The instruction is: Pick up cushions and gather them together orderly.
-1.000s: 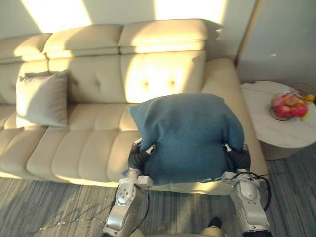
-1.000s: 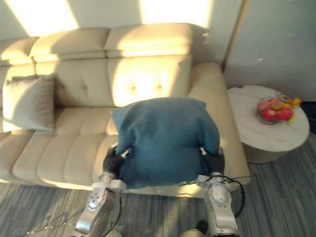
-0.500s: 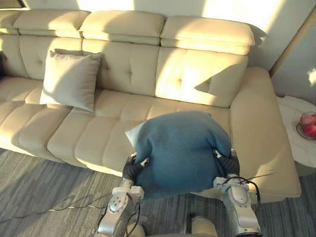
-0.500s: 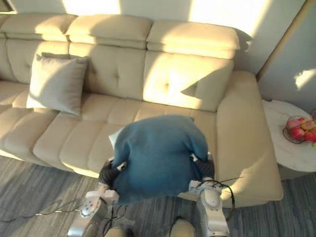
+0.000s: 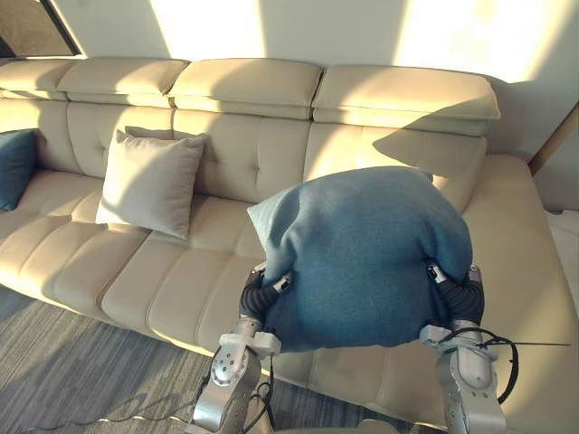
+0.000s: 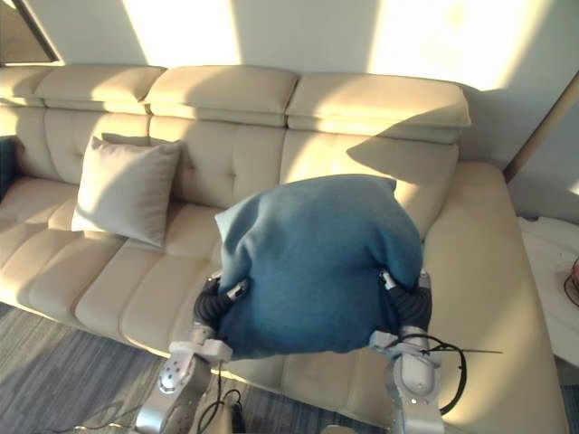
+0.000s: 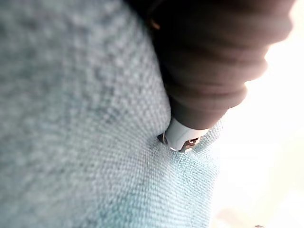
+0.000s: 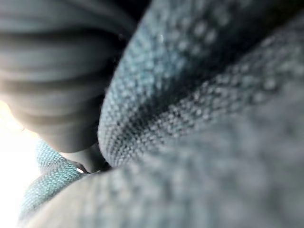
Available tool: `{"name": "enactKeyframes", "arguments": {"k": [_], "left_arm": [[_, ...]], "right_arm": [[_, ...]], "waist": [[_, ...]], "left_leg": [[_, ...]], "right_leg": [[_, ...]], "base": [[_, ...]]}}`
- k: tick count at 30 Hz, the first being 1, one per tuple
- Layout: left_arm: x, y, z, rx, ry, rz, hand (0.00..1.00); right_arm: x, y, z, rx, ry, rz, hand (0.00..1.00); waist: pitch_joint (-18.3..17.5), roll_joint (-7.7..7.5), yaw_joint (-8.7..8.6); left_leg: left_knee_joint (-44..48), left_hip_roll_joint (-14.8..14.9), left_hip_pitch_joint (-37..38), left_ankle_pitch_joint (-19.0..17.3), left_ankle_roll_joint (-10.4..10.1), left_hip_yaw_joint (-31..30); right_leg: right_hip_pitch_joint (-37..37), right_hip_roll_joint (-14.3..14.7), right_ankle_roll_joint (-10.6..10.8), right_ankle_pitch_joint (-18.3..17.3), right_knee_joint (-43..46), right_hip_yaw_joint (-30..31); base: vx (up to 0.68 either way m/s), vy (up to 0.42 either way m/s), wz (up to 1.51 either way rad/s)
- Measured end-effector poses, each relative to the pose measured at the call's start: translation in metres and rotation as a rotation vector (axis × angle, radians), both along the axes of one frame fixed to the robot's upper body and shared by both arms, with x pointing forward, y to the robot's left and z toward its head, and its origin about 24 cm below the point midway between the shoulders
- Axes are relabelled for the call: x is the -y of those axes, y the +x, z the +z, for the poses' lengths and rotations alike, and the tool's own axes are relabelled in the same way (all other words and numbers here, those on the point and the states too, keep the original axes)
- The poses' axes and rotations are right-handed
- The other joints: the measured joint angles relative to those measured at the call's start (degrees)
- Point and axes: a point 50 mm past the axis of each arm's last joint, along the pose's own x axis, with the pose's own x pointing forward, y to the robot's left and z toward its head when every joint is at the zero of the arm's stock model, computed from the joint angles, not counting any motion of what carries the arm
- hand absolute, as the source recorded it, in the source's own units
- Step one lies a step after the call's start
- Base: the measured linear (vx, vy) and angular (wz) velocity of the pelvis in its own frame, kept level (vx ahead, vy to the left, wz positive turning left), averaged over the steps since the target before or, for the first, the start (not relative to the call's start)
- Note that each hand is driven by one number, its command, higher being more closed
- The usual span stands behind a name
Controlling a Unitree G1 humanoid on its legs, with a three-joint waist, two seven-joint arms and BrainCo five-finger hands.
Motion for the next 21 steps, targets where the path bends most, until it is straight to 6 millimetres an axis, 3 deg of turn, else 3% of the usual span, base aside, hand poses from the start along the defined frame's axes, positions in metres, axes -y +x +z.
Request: {"name": "enactKeyframes", "arguments": {"k": [3,9,16,21], "left_arm": [[-0.004,-0.003,-0.006,-0.028,0.019,0.005,1.0],[-0.009,-0.008,-0.017,-0.075,0.046,0.007,1.0],[-0.01,-0.013,-0.029,-0.139,0.084,-0.002,1.0],[-0.011,-0.013,-0.029,-0.137,0.104,-0.003,1.0]], "right_arm": [[-0.004,-0.001,-0.018,-0.069,0.053,-0.017,1.0],[-0.006,-0.004,-0.037,-0.153,0.077,-0.011,1.0],[-0.005,-0.009,-0.063,-0.266,0.093,-0.004,1.0],[-0.006,-0.01,-0.067,-0.286,0.094,-0.001,1.0]], "waist": [[-0.29,-2.58,-0.19],[-1.11,-3.39,-0.26],[-2.08,-2.08,-1.03],[-2.18,-1.92,-1.12]], "left_leg": [[-2.84,-1.73,1.65,0.87,0.95,1.44],[-10.63,-3.3,5.54,4.64,1.37,1.81],[-24.38,-1.17,10.53,12.71,-0.74,3.1],[-26.02,-0.18,10.19,13.61,-1.26,3.19]], "right_leg": [[1.18,-1.58,0.49,2.8,-3.23,1.88],[2.35,-2.09,0.34,4.45,-6.24,3.88],[0.9,0.59,0.23,4.07,-9.35,6.26],[-0.82,1.7,0.62,4.53,-9.23,7.41]], "base": [[0.13,0.178,-0.04],[0.03,0.05,-0.02],[-0.08,-0.088,-0.18],[-0.06,-0.037,-0.12]]}}
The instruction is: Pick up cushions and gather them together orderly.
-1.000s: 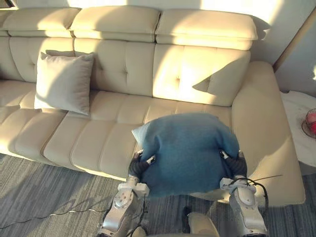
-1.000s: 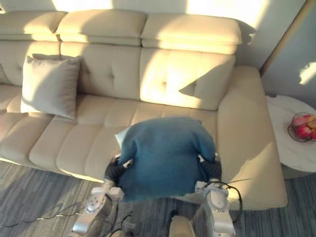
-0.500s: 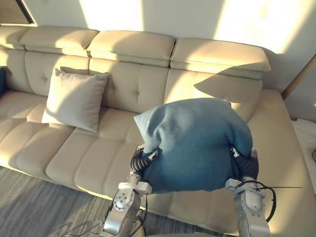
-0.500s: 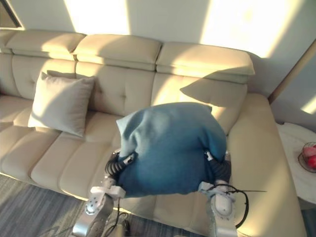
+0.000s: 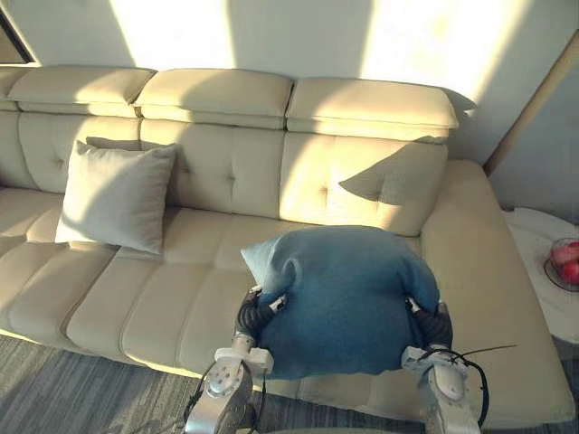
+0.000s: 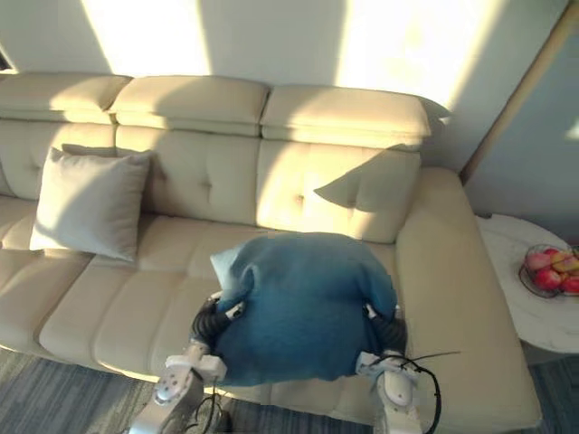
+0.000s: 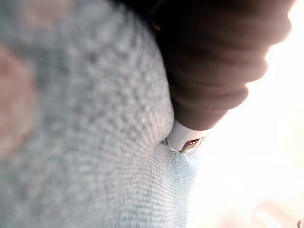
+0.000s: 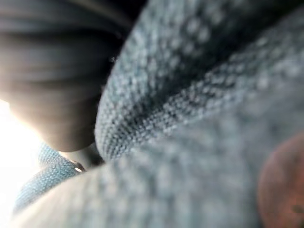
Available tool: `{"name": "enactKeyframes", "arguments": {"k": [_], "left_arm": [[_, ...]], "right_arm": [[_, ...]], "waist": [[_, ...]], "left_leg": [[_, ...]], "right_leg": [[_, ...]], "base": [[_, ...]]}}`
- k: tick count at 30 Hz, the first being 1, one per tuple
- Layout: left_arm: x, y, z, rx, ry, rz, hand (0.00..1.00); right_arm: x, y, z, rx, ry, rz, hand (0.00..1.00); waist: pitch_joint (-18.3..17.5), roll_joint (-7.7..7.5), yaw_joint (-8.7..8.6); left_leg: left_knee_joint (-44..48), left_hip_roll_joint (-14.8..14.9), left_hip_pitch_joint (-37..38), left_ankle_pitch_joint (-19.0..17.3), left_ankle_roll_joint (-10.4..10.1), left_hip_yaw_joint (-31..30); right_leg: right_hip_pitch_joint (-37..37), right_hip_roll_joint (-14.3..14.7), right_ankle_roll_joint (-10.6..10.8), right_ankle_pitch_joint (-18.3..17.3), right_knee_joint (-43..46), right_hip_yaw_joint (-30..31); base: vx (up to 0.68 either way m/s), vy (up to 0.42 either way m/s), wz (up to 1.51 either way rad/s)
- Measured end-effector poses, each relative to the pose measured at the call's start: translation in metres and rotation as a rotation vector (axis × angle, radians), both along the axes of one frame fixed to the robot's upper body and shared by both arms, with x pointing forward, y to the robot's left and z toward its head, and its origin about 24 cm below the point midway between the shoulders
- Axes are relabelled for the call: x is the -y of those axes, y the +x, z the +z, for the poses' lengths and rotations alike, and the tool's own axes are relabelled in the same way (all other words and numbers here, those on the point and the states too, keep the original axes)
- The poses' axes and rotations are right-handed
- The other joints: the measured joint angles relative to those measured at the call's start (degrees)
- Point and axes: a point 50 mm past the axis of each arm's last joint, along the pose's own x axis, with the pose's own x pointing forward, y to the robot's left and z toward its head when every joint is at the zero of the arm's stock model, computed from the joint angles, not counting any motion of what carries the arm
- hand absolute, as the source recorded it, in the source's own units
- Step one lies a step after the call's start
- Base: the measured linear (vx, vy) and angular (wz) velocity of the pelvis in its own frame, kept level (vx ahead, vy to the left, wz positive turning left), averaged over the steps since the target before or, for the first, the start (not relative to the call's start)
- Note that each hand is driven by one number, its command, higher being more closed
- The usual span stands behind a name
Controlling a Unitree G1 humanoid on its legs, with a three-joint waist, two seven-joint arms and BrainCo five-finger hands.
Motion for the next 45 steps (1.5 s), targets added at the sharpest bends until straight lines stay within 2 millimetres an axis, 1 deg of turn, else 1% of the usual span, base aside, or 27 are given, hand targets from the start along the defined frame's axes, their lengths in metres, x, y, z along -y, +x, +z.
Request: {"name": "enactKeyframes", "arguments": {"k": [4,6,7,10,12,13,14,15,17,18,19,20,21,22,23,24,25,26,27,28,30,32,34,37,40,43,45], "left_arm": [[-0.006,0.01,0.007,0.04,0.027,0.043,1.0],[-0.011,0.027,0.021,0.103,0.047,0.089,1.0],[-0.011,0.03,0.024,0.117,0.055,0.097,1.0],[-0.008,0.061,0.059,0.261,0.071,0.141,1.0],[-0.005,0.089,0.104,0.43,0.07,0.215,1.0],[-0.004,0.094,0.115,0.468,0.069,0.227,1.0],[-0.002,0.105,0.137,0.545,0.059,0.247,1.0],[0.0,0.12,0.175,0.676,0.044,0.284,1.0],[0.0,0.133,0.203,0.763,0.044,0.312,1.0],[-0.001,0.145,0.23,0.829,0.045,0.349,1.0],[-0.002,0.153,0.254,0.877,0.044,0.376,1.0],[-0.003,0.156,0.266,0.901,0.045,0.389,1.0],[-0.006,0.162,0.294,0.957,0.055,0.438,1.0],[-0.009,0.166,0.316,0.994,0.066,0.481,1.0],[-0.01,0.167,0.325,1.009,0.069,0.502,0.0],[-0.013,0.168,0.352,1.043,0.066,0.556,0.0],[-0.015,0.169,0.37,1.059,0.077,0.596,0.0],[-0.016,0.17,0.377,1.062,0.081,0.608,0.0],[-0.02,0.171,0.394,1.065,0.105,0.638,0.0],[-0.021,0.172,0.398,1.063,0.12,0.647,0.0],[-0.026,0.177,0.421,1.035,0.198,0.651,0.0],[-0.026,0.179,0.43,1.015,0.199,0.609,0.0],[-0.022,0.181,0.429,1.001,0.178,0.559,0.0],[-0.016,0.187,0.42,0.939,0.089,0.482,0.0],[-0.012,0.195,0.401,0.875,0.006,0.443,0.0],[-0.013,0.198,0.376,0.843,-0.081,0.433,0.0],[-0.014,0.202,0.355,0.797,-0.106,0.434,0.0]], "right_arm": [[-0.008,0.017,0.011,0.05,-0.019,0.038,1.0],[-0.017,0.039,0.029,0.125,-0.058,0.075,1.0],[-0.019,0.044,0.033,0.142,-0.066,0.078,1.0],[-0.025,0.075,0.066,0.276,-0.078,0.06,1.0],[-0.032,0.103,0.11,0.427,-0.125,0.027,1.0],[-0.03,0.108,0.121,0.463,-0.14,0.021,1.0],[-0.032,0.119,0.144,0.539,-0.151,0.009,1.0],[-0.032,0.134,0.188,0.672,-0.212,-0.019,1.0],[-0.033,0.148,0.222,0.757,-0.255,-0.046,1.0],[-0.034,0.161,0.257,0.825,-0.302,-0.079,1.0],[-0.034,0.168,0.285,0.877,-0.321,-0.102,1.0],[-0.036,0.171,0.299,0.902,-0.33,-0.113,1.0],[-0.039,0.175,0.331,0.959,-0.349,-0.145,1.0],[-0.043,0.176,0.354,0.992,-0.347,-0.17,1.0],[-0.044,0.177,0.363,1.004,-0.354,-0.185,1.0],[-0.047,0.177,0.386,1.03,-0.343,-0.225,0.0],[-0.049,0.177,0.402,1.04,-0.324,-0.253,0.0],[-0.05,0.177,0.408,1.041,-0.315,-0.263,0.0],[-0.051,0.178,0.422,1.024,-0.293,-0.289,0.0],[-0.051,0.179,0.425,1.015,-0.289,-0.295,0.0],[-0.051,0.181,0.44,0.975,-0.231,-0.308,0.0],[-0.051,0.183,0.444,0.952,-0.156,-0.293,0.0],[-0.05,0.185,0.442,0.933,-0.099,-0.274,0.0],[-0.047,0.188,0.439,0.916,-0.018,-0.225,0.0],[-0.047,0.194,0.423,0.884,0.003,-0.189,0.0],[-0.051,0.196,0.4,0.887,0.027,-0.156,0.0],[-0.05,0.201,0.375,0.846,0.026,-0.152,0.0]], "waist": [[-0.07,-0.15,0.03],[1.69,-0.48,0.52],[1.84,-0.53,0.48],[3.78,-0.63,1.16],[4.6,-0.57,1.52],[5.18,-0.6,1.62],[6.56,-0.6,1.71],[8.3,-0.45,1.77],[9.78,-0.31,1.7],[11.45,0.02,1.51],[12.86,0.57,1.38],[13.69,0.88,1.31],[15.55,1.59,1.1],[17.07,1.97,0.97],[17.77,2.05,0.87],[19.92,2.17,0.7],[21.7,2.19,0.55],[22.5,2.24,0.47],[24.29,2.21,0.31],[24.63,2.21,0.27],[25.93,2.14,-0.05],[26.01,2.08,-0.12],[26.88,2.09,-0.15],[27.18,1.98,-0.1],[27.77,1.77,0.29],[27.76,1.77,0.31],[27.75,1.77,0.48]], "left_leg": [[0.01,0.24,-3.56,0.65,0.15,0.56],[0.03,0.33,-5.67,1.46,0.48,1.5],[0.03,0.32,-6.29,1.63,0.56,1.49],[0.06,0.3,-10.57,3.04,1.28,1.61],[0.93,0.34,-15.45,3.83,1.55,1.64],[1.37,0.33,-16.28,3.84,1.57,1.63],[2.14,0.24,-17.6,3.99,1.77,1.53],[2.63,0.16,-20.24,4.66,2.1,1.31],[2.58,0.14,-21.87,5.46,2.28,1.2],[2.37,0.11,-23.34,6.36,2.49,1.07],[1.97,0.06,-24.58,7.2,2.74,0.96],[1.87,0.03,-25.26,7.51,2.83,0.89],[1.02,-0.08,-26.89,8.63,3.15,0.84],[0.33,-0.26,-28.3,9.77,3.36,0.75],[0.15,-0.36,-28.95,10.12,3.5,0.71],[0.16,-0.47,-31.06,10.76,3.62,0.6],[0.16,-0.58,-32.56,11.34,3.7,0.38],[0.16,-0.64,-32.95,11.53,3.66,0.17],[0.15,-0.71,-34.3,11.65,3.6,-0.21],[0.15,-0.76,-34.87,11.73,3.58,-0.2],[0.13,-1.21,-38.28,12.3,3.4,-0.22],[0.13,-1.34,-40.83,12.45,3.45,-0.07],[0.1,-1.29,-41.83,12.47,3.42,0.07],[0.11,-1.09,-44.75,12.87,2.86,0.86],[0.11,-0.26,-45.0,12.86,2.85,1.54],[0.1,0.11,-43.95,12.8,2.79,2.01],[0.07,0.29,-42.37,12.08,2.02,2.34]], "right_leg": [[-3.72,0.17,0.31,1.38,-0.46,0.57],[-5.82,0.31,0.57,3.18,-1.35,1.6],[-6.15,0.27,0.74,3.35,-1.36,1.68],[-11.25,0.35,1.01,3.93,0.57,1.85],[-17.54,0.37,1.02,3.92,4.17,1.87],[-18.41,0.28,1.02,3.92,4.7,1.86],[-19.75,0.17,1.04,3.9,5.52,1.86],[-22.56,0.08,1.18,3.95,6.6,1.86],[-24.64,0.09,1.42,4.09,7.49,1.88],[-26.49,0.1,1.85,4.39,8.16,1.87],[-27.9,0.1,2.07,4.81,8.29,1.87],[-28.62,0.1,2.13,5.06,8.31,1.86],[-30.74,0.08,2.4,5.65,8.44,1.88],[-32.66,-0.06,2.52,5.92,8.94,1.89],[-33.47,-0.13,2.6,5.97,9.21,1.89],[-35.67,-0.26,2.88,6.38,9.51,1.9],[-37.04,-0.35,3.09,6.83,9.35,1.9],[-37.33,-0.4,3.17,7.01,9.16,1.9],[-38.51,-0.51,3.28,7.71,8.46,1.92],[-38.99,-0.6,3.42,8.0,8.1,1.95],[-41.49,-1.06,3.94,9.77,5.59,2.76],[-43.21,-1.3,4.32,11.31,3.33,3.28],[-43.35,-1.47,4.48,12.62,1.2,3.32],[-45.18,-1.37,4.52,14.42,-1.42,3.34],[-45.53,-0.9,4.23,15.29,-2.02,3.48],[-45.56,-0.24,4.18,15.24,-0.7,3.95],[-45.62,0.0,4.1,13.7,1.98,4.55]], "base": [[-0.02,0.01,-0.1],[-0.01,0.01,-0.2],[-0.02,0.007,-0.12],[-0.05,0.002,-0.03],[-0.12,0.005,-0.05],[-0.08,0.011,-0.02],[-0.13,0.02,0.0],[-0.15,0.023,0.0],[-0.11,0.016,0.0],[-0.12,0.016,0.0],[-0.1,0.014,0.01],[-0.1,0.017,-0.01],[-0.08,0.016,-0.01],[-0.1,0.022,-0.01],[-0.06,0.015,0.01],[-0.06,0.017,0.01],[-0.03,0.012,0.02],[0.0,0.0,0.0],[0.0,0.003,-0.04],[0.02,0.006,-0.07],[0.04,0.016,-0.1],[0.07,0.03,-0.16],[0.06,0.016,-0.12],[0.04,-0.01,-0.13],[0.01,-0.046,-0.14],[-0.01,-0.042,-0.13],[-0.01,-0.034,-0.11]]}}
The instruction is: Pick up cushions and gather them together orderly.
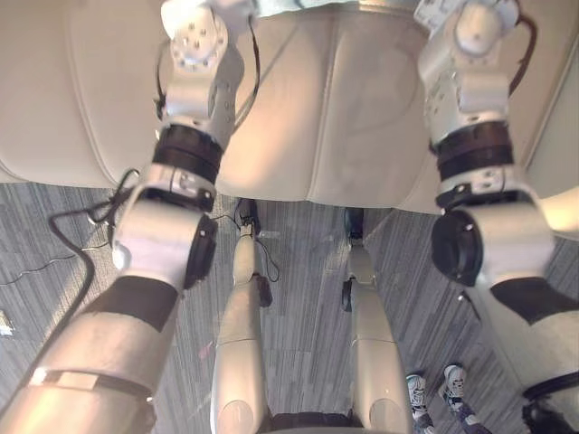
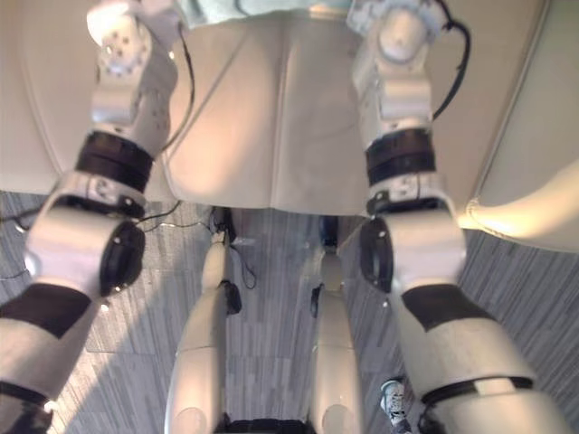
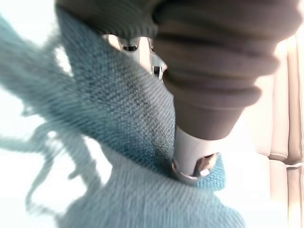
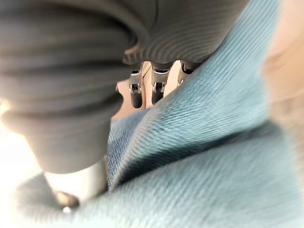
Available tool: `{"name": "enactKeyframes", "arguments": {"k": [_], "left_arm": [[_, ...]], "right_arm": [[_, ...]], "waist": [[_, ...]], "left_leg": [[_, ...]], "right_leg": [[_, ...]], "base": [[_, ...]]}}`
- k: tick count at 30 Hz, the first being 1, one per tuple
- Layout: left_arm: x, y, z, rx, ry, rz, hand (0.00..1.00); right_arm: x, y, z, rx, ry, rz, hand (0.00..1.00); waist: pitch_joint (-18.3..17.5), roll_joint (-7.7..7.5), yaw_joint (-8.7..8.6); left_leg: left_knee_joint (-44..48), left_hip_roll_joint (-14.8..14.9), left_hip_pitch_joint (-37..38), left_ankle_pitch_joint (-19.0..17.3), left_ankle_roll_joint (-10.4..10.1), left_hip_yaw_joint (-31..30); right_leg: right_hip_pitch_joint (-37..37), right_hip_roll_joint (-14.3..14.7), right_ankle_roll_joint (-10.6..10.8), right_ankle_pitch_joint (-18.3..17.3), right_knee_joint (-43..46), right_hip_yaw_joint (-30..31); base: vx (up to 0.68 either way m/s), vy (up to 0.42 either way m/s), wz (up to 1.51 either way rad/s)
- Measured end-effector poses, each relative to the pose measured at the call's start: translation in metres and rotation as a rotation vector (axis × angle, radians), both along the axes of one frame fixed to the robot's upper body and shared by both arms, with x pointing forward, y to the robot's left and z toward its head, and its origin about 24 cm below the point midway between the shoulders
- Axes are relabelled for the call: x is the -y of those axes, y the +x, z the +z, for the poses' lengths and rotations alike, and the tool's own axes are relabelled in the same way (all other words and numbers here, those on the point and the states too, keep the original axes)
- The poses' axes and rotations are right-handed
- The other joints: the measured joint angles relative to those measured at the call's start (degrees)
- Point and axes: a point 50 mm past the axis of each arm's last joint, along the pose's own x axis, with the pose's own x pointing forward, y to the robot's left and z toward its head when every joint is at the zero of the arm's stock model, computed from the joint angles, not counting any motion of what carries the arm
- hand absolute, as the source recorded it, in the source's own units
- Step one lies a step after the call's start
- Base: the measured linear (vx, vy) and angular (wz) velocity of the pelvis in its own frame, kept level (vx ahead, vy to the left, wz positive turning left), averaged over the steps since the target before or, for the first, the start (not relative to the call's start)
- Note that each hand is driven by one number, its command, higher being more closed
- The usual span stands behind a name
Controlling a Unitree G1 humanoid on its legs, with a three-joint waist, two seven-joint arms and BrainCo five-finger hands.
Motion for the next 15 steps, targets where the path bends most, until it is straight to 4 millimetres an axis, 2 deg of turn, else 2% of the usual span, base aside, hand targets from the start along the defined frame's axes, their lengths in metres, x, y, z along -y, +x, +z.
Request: {"name": "enactKeyframes", "arguments": {"k": [4,7,8,10,12,14,15], "left_arm": [[-0.002,-0.001,-0.016,-0.006,0.012,-0.019,0.0],[-0.005,-0.006,-0.018,0.025,0.012,-0.029,0.0],[-0.008,-0.008,-0.019,0.037,0.008,-0.036,0.0],[-0.015,-0.013,-0.017,0.073,-0.008,-0.037,0.0],[-0.03,-0.027,-0.015,0.156,-0.024,-0.025,0.0],[-0.041,-0.035,-0.02,0.193,-0.019,-0.007,0.0],[-0.051,-0.046,-0.036,0.219,-0.008,0.008,0.0]], "right_arm": [[0.011,0.002,-0.038,-0.049,0.014,-0.008,0.0],[0.017,-0.006,-0.041,-0.003,0.012,-0.006,0.0],[0.022,-0.012,-0.04,0.032,0.024,-0.01,0.0],[0.035,-0.023,-0.038,0.095,0.038,-0.038,0.0],[0.061,-0.041,-0.043,0.165,0.035,-0.101,0.0],[0.075,-0.054,-0.05,0.195,0.025,-0.141,0.0],[0.087,-0.07,-0.064,0.22,-0.007,-0.177,0.0]], "waist": [[-0.01,0.01,-0.01],[-0.01,0.01,-0.02],[-0.01,0.02,-0.05],[-0.01,0.02,-0.06],[-0.03,0.01,-0.12],[-0.2,-0.03,0.06],[-2.53,0.02,0.22]], "left_leg": [[-0.01,-0.22,2.4,-2.17,-1.91,-1.0],[-0.01,-0.73,3.46,-2.48,-1.9,-1.16],[0.0,-1.02,4.11,-2.27,-2.08,-1.23],[0.0,-1.63,5.51,-1.23,-0.82,-1.38],[0.01,-2.47,8.57,-1.19,-0.77,-2.71],[0.02,-2.62,11.0,-1.2,-0.77,-3.02],[0.02,-2.86,12.22,-1.28,-0.8,-3.11]], "right_leg": [[-0.21,-0.04,0.06,-2.97,5.62,0.08],[-0.21,-0.49,0.13,-4.57,8.37,0.13],[-0.13,-0.82,0.05,-5.57,9.83,0.13],[0.33,-1.33,0.03,-7.58,12.64,0.09],[3.04,-2.11,-0.39,-10.42,15.62,-1.11],[5.44,-2.21,-0.65,-11.45,16.67,-1.49],[6.83,-2.45,-0.8,-12.62,17.3,-2.11]], "base": [[-0.01,-0.017,0.07],[-0.01,-0.016,0.15],[0.01,-0.034,0.24],[0.02,-0.049,0.33],[0.05,-0.097,0.43],[0.05,-0.104,0.3],[0.05,-0.105,0.23]]}}
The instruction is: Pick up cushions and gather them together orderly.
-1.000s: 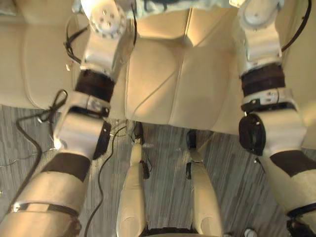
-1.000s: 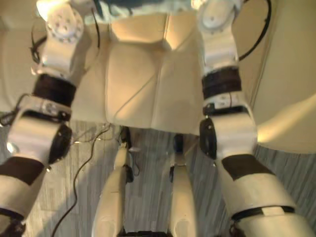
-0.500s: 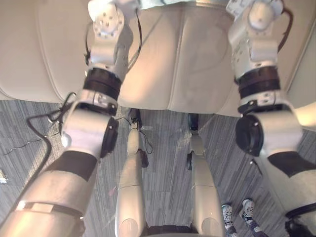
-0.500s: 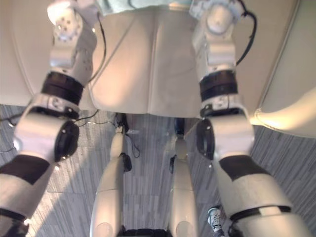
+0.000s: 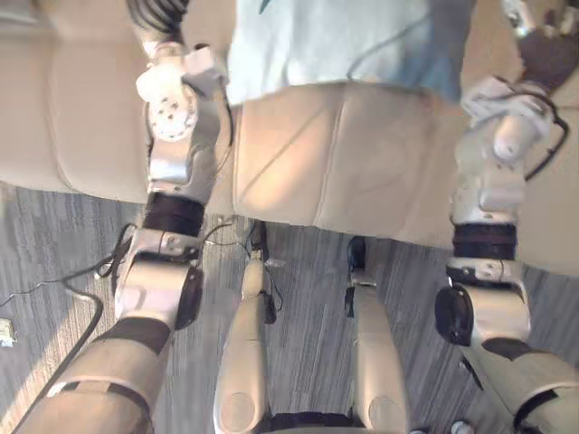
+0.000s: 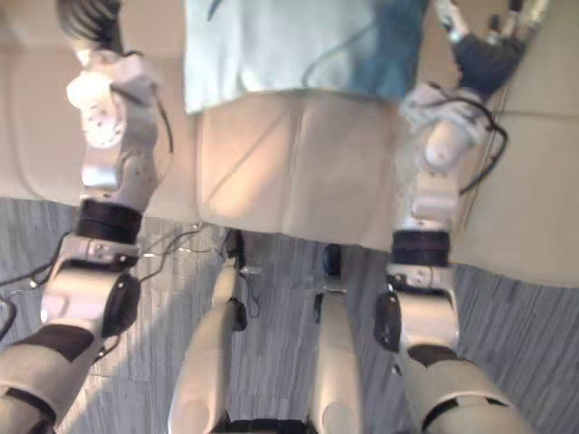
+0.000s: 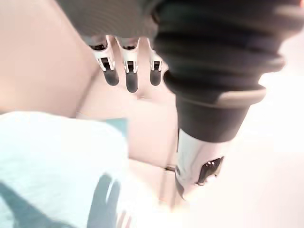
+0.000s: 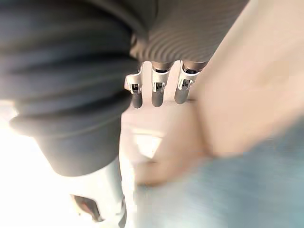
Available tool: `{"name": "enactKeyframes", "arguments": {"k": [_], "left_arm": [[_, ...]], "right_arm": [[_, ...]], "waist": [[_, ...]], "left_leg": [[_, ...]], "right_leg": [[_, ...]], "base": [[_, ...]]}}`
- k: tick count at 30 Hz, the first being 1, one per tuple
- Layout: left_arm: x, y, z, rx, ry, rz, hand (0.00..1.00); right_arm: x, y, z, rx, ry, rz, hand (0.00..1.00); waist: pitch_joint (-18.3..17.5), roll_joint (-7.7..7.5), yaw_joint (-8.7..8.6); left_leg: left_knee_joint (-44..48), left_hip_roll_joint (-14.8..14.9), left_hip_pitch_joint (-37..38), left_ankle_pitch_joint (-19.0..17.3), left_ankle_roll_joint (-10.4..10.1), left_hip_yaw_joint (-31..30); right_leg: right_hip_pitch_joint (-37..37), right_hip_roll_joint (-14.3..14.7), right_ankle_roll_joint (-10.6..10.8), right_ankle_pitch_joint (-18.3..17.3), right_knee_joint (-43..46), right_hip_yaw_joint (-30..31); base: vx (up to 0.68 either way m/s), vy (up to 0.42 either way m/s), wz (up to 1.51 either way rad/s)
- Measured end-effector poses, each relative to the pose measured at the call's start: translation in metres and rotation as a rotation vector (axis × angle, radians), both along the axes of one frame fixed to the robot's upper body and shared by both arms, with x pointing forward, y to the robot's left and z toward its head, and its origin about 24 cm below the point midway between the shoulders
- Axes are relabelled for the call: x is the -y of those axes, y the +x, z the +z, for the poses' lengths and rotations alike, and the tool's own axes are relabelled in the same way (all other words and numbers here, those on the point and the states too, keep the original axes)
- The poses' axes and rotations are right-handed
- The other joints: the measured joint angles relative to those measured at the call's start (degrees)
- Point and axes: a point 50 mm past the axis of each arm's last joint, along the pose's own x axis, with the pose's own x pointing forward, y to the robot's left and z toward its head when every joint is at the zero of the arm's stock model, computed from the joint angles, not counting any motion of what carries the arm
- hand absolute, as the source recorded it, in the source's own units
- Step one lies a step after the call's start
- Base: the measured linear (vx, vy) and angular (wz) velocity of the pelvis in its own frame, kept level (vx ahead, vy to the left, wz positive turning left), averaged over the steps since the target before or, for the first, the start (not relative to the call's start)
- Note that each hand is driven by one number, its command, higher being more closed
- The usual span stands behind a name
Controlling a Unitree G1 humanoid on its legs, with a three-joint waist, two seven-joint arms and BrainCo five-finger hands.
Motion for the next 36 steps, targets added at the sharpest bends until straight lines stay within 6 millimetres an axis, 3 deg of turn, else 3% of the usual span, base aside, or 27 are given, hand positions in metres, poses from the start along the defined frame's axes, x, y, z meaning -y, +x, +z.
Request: {"name": "enactKeyframes", "arguments": {"k": [1,3,4,5,6,8,10,11,13,14,15,16,18,19,21,22,23,27,32,36], "left_arm": [[-0.002,-0.003,-0.006,0.002,0.003,0.001,0.0],[-0.008,-0.022,-0.042,-0.002,0.021,-0.004,0.0],[-0.007,-0.024,-0.048,-0.011,0.025,-0.01,0.0],[-0.004,-0.029,-0.067,-0.048,0.032,-0.022,0.0],[0.002,-0.037,-0.104,-0.135,0.026,-0.054,0.0],[0.007,-0.047,-0.141,-0.24,0.012,-0.076,0.0],[0.015,-0.069,-0.2,-0.444,0.023,-0.119,0.0],[0.015,-0.073,-0.208,-0.475,0.027,-0.124,0.0],[0.016,-0.099,-0.258,-0.672,0.026,-0.151,0.0],[0.016,-0.103,-0.267,-0.707,0.027,-0.156,0.0],[0.016,-0.115,-0.294,-0.825,0.029,-0.174,0.0],[0.017,-0.12,-0.307,-0.883,0.023,-0.184,0.0],[0.014,-0.143,-0.355,-1.113,0.008,-0.203,0.0],[0.013,-0.147,-0.365,-1.159,0.005,-0.203,0.0],[0.01,-0.169,-0.403,-1.361,-0.013,-0.19,0.0],[0.009,-0.175,-0.411,-1.406,-0.015,-0.185,0.0],[0.003,-0.198,-0.435,-1.57,0.006,-0.165,0.0],[-0.015,-0.232,-0.459,-1.769,0.025,-0.113,0.0],[-0.039,-0.252,-0.466,-1.875,0.096,-0.059,0.0],[-0.043,-0.26,-0.469,-1.909,0.094,-0.044,0.0]], "right_arm": [[0.003,-0.005,-0.006,0.0,-0.006,-0.01,0.0],[0.013,-0.033,-0.035,-0.015,-0.074,-0.049,0.0],[0.014,-0.037,-0.04,-0.023,-0.084,-0.052,0.0],[0.015,-0.046,-0.055,-0.054,-0.102,-0.053,0.0],[0.011,-0.056,-0.079,-0.13,-0.14,-0.038,0.0],[0.004,-0.062,-0.107,-0.226,-0.166,0.001,0.0],[-0.008,-0.076,-0.158,-0.414,-0.17,0.074,0.0],[-0.01,-0.079,-0.166,-0.444,-0.164,0.09,0.0],[-0.017,-0.097,-0.223,-0.661,-0.095,0.158,0.0],[-0.017,-0.101,-0.234,-0.71,-0.082,0.165,0.0],[-0.02,-0.112,-0.27,-0.861,-0.033,0.196,0.0],[-0.022,-0.117,-0.285,-0.93,-0.017,0.209,0.0],[-0.031,-0.141,-0.339,-1.174,0.068,0.265,0.0],[-0.033,-0.146,-0.349,-1.22,0.09,0.274,0.0],[-0.039,-0.17,-0.387,-1.408,0.166,0.317,0.0],[-0.041,-0.176,-0.394,-1.445,0.182,0.324,0.0],[-0.044,-0.195,-0.416,-1.572,0.243,0.345,0.0],[-0.044,-0.226,-0.441,-1.735,0.357,0.336,0.0],[-0.04,-0.239,-0.449,-1.796,0.417,0.325,0.0],[-0.039,-0.239,-0.452,-1.817,0.453,0.32,0.0]], "waist": [[-0.99,-0.06,0.07],[-4.2,0.08,-0.02],[-4.29,0.09,-0.11],[-4.47,-0.04,-0.14],[-5.06,-0.11,-0.16],[-6.7,-0.52,-0.16],[-10.05,-1.66,0.29],[-10.49,-1.8,0.32],[-14.05,-2.57,0.37],[-14.84,-2.65,0.41],[-16.32,-3.01,0.53],[-17.12,-3.18,0.56],[-20.07,-3.06,0.69],[-20.4,-3.0,0.68],[-21.59,-2.76,0.68],[-21.71,-2.74,0.67],[-22.15,-2.79,0.68],[-23.11,-2.97,0.7],[-23.95,-3.63,0.69],[-24.01,-3.86,0.68]], "left_leg": [[0.0,-0.02,0.11,-0.15,-0.09,0.0],[0.01,0.1,1.67,-0.37,0.04,-0.94],[0.0,0.11,2.22,-0.37,0.05,-0.95],[0.01,0.13,3.71,-0.47,0.18,-0.92],[0.01,0.35,6.54,-1.83,1.18,-0.67],[0.01,0.45,8.65,-3.05,1.31,-0.16],[0.03,0.41,11.97,-4.82,1.32,1.25],[0.04,0.45,12.63,-5.13,1.37,1.41],[0.03,0.63,16.45,-6.91,1.19,2.2],[0.04,0.65,17.0,-7.08,1.09,2.25],[0.04,0.77,19.51,-7.7,0.94,2.81],[0.04,0.84,20.45,-7.9,0.82,3.1],[0.02,1.27,23.06,-8.48,0.47,3.67],[0.02,1.42,23.65,-8.49,0.46,3.73],[0.0,1.83,25.39,-8.68,0.22,3.68],[-0.01,1.86,25.77,-8.69,0.17,3.63],[-0.07,1.89,27.42,-8.93,-0.13,3.5],[-0.31,1.62,29.42,-10.09,-0.35,2.79],[-0.41,1.23,31.67,-10.94,-0.88,2.18],[-0.41,1.13,32.83,-11.17,-0.62,2.07]], "right_leg": [[0.23,-0.07,-0.11,-0.36,-0.01,-0.25],[2.98,-0.19,-0.39,-1.0,-0.87,-2.17],[3.78,-0.19,-0.39,-1.0,-1.13,-2.43],[5.75,-0.2,-0.39,-1.0,-1.59,-2.95],[9.01,-0.11,-0.39,-1.0,-2.37,-3.82],[11.11,-0.14,-0.44,-1.04,-2.98,-4.11],[15.1,-0.37,-0.75,-1.35,-5.43,-4.13],[15.82,-0.37,-0.76,-1.35,-5.84,-4.15],[20.52,-0.37,-0.96,-1.47,-8.55,-4.36],[21.26,-0.34,-0.98,-1.44,-8.97,-4.37],[23.58,-0.29,-1.05,-1.37,-10.06,-4.18],[24.52,-0.26,-1.06,-1.35,-10.44,-4.09],[27.69,0.14,-1.44,-1.13,-12.33,-3.99],[28.46,0.31,-1.63,-0.99,-12.8,-3.99],[31.03,0.77,-1.91,-0.46,-14.66,-4.21],[31.63,0.81,-1.91,-0.38,-15.06,-4.27],[34.05,0.88,-1.66,-0.05,-16.46,-4.47],[37.63,0.79,-1.39,0.75,-19.41,-4.83],[40.68,0.5,-1.39,0.83,-21.11,-4.87],[42.08,0.5,-1.47,0.79,-21.55,-4.78]], "base": [[0.06,-0.104,0.24],[0.09,-0.111,0.2],[0.09,-0.093,0.22],[0.07,-0.068,0.12],[0.07,-0.068,0.07],[0.05,-0.032,-0.06],[0.05,-0.013,-0.17],[0.03,-0.007,-0.17],[0.02,-0.005,-0.08],[0.03,-0.003,-0.08],[0.03,-0.004,-0.11],[0.05,-0.009,-0.19],[0.05,-0.013,-0.14],[0.04,-0.014,-0.08],[0.04,-0.015,-0.02],[0.06,-0.015,0.03],[0.05,-0.008,0.03],[0.05,0.0,0.04],[0.06,0.001,0.02],[0.05,-0.009,0.01]]}}
